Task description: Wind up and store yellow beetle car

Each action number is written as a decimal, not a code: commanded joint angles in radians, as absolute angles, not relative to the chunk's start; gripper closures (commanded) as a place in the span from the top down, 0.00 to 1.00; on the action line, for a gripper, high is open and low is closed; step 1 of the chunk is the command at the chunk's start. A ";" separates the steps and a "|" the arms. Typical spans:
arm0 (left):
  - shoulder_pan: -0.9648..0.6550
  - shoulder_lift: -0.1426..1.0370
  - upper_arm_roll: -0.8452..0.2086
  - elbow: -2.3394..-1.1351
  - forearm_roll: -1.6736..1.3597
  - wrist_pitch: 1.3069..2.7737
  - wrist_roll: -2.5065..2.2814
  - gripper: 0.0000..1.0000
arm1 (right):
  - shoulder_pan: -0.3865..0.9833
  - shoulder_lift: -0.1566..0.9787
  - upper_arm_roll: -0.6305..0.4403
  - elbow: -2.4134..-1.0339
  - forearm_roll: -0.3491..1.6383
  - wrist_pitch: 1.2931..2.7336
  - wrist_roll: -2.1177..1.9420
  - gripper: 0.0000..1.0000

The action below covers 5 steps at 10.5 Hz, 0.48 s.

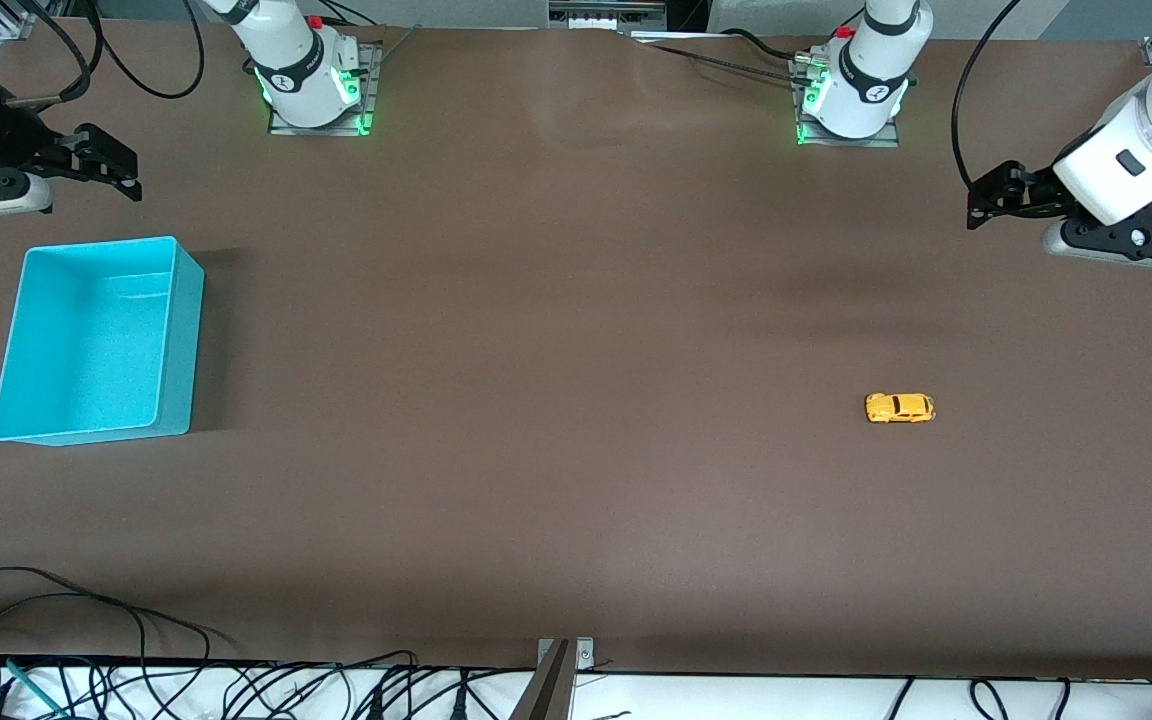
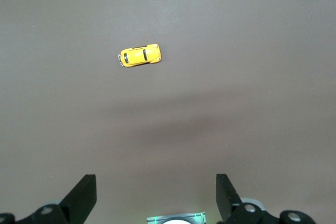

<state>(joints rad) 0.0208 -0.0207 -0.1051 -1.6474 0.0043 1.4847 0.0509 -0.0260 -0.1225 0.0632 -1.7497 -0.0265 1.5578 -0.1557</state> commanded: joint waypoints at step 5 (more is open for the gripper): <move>0.018 -0.005 -0.106 -1.603 0.021 1.459 0.051 1.00 | -0.031 -0.112 0.067 -1.720 -0.037 1.525 -0.163 1.00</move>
